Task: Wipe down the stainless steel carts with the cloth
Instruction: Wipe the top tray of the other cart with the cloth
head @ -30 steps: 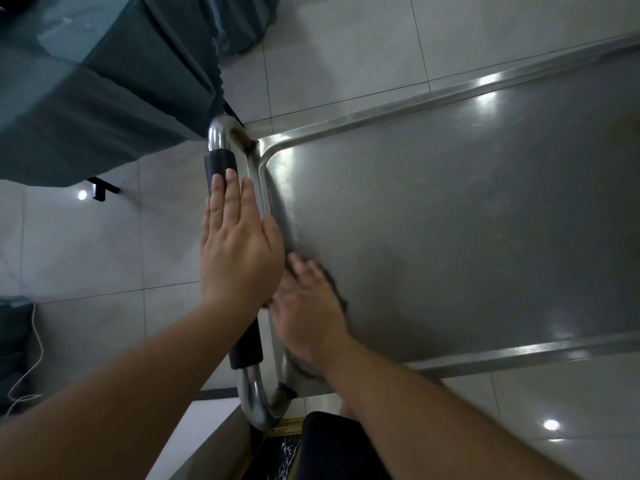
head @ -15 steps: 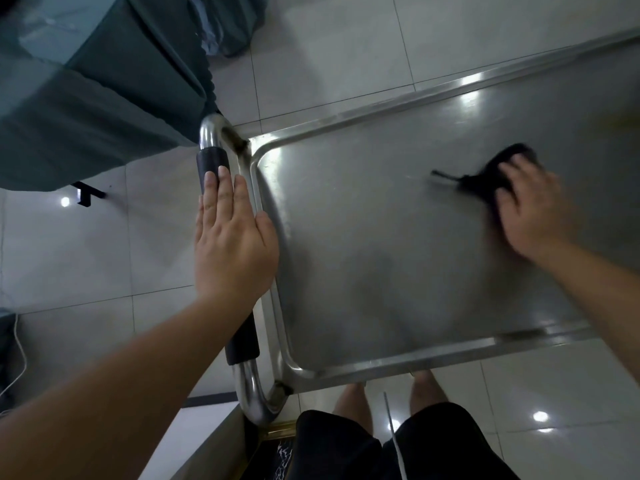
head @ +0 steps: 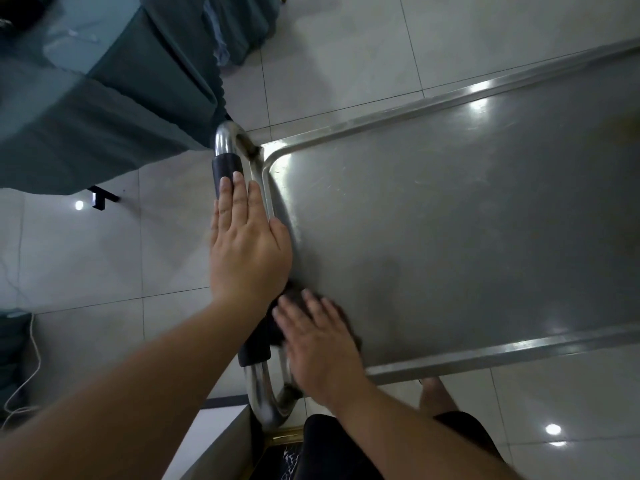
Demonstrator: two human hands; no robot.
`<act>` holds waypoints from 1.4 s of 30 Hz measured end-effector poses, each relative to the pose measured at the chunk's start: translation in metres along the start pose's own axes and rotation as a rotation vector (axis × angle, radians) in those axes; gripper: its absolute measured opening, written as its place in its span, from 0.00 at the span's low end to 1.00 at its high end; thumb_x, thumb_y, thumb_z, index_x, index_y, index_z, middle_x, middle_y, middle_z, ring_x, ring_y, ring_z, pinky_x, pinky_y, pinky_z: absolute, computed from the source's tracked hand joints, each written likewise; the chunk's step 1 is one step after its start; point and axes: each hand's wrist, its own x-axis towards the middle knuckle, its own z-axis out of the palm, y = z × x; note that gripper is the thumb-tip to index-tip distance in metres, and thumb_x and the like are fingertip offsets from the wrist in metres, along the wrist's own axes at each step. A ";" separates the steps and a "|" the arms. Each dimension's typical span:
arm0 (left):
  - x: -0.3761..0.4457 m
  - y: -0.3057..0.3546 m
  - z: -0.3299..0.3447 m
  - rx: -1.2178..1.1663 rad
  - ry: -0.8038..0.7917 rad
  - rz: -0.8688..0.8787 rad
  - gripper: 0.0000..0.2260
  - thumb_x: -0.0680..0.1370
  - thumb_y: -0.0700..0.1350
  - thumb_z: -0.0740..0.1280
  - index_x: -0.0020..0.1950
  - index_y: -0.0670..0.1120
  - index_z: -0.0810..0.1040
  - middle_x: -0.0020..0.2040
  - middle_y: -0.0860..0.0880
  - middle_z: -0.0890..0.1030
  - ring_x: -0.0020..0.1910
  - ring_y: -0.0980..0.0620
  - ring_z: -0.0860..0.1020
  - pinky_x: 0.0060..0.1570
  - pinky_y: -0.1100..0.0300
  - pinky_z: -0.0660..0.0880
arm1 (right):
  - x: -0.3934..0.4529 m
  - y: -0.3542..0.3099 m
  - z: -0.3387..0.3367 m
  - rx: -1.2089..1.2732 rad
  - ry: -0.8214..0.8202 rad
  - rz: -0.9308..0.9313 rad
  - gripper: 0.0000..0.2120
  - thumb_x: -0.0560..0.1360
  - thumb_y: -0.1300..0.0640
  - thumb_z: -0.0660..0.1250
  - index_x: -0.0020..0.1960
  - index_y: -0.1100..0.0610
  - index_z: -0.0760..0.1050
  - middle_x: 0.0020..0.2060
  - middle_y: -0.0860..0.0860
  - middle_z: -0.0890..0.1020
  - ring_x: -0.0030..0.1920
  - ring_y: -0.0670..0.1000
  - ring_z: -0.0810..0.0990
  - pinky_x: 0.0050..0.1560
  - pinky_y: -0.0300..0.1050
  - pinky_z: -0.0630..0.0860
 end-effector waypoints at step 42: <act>-0.006 0.007 -0.015 -0.019 -0.046 0.064 0.28 0.88 0.55 0.46 0.88 0.51 0.44 0.88 0.47 0.42 0.85 0.50 0.38 0.83 0.49 0.39 | -0.133 0.242 -0.104 0.036 0.125 0.664 0.26 0.86 0.46 0.52 0.82 0.51 0.65 0.83 0.50 0.63 0.83 0.57 0.57 0.82 0.57 0.55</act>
